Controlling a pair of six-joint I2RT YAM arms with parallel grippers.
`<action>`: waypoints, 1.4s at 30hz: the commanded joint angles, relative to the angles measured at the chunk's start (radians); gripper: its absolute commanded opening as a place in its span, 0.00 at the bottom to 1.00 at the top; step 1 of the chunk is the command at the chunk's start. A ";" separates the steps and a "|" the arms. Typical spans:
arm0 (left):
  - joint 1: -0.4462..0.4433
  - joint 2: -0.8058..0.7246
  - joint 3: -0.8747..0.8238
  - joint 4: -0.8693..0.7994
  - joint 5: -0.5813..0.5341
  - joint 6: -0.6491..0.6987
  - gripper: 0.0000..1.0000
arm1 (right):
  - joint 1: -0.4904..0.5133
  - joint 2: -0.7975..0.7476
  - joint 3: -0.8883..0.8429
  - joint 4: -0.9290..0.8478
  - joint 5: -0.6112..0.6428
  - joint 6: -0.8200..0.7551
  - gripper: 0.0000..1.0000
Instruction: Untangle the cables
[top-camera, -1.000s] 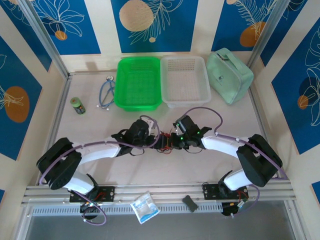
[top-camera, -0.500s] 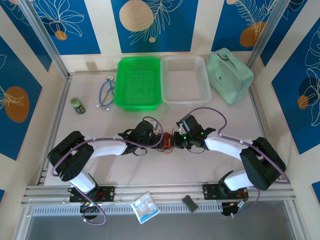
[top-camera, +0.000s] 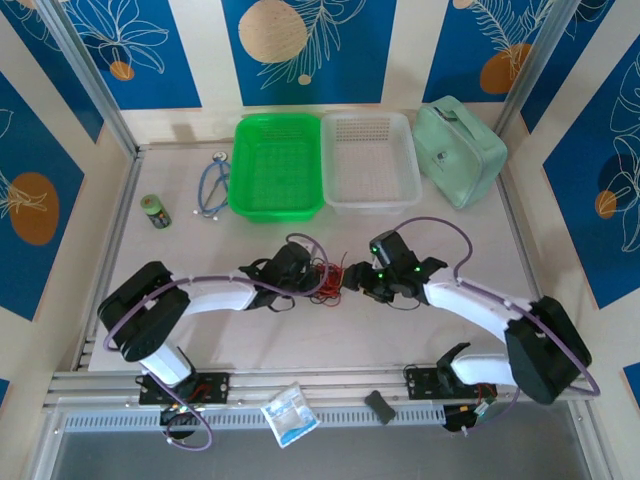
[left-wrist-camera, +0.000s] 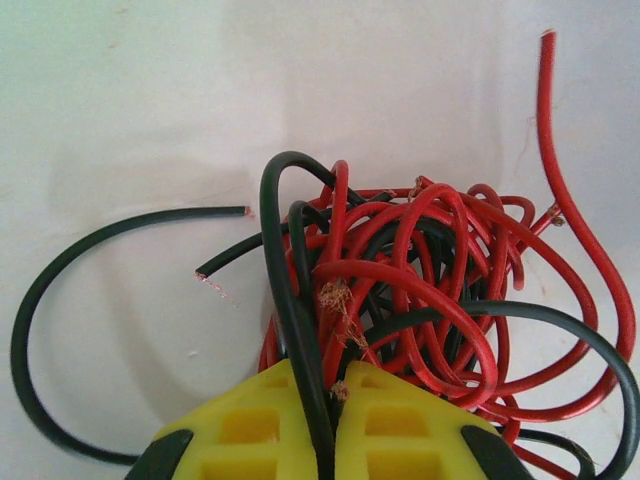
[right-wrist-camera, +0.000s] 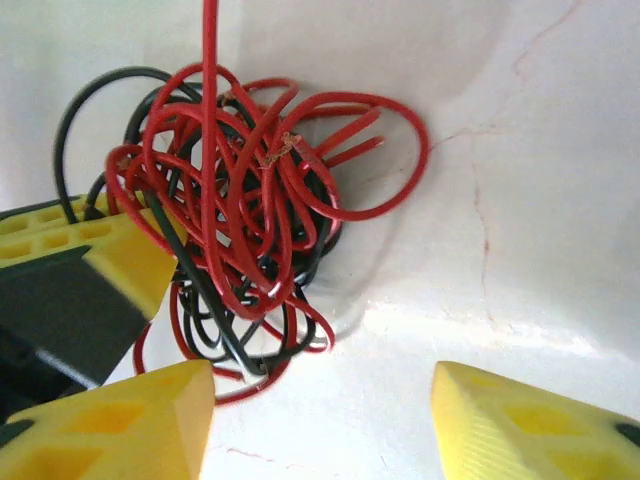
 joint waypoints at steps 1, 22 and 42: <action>0.006 -0.030 -0.053 -0.016 -0.015 0.030 0.00 | 0.019 -0.075 0.063 -0.153 0.055 0.015 0.72; 0.007 -0.077 -0.304 0.454 0.073 0.127 0.00 | 0.057 0.310 0.226 -0.012 -0.048 0.234 0.70; 0.007 -0.428 -0.457 0.449 0.034 0.135 0.46 | 0.096 0.191 0.111 0.205 0.067 -0.089 0.00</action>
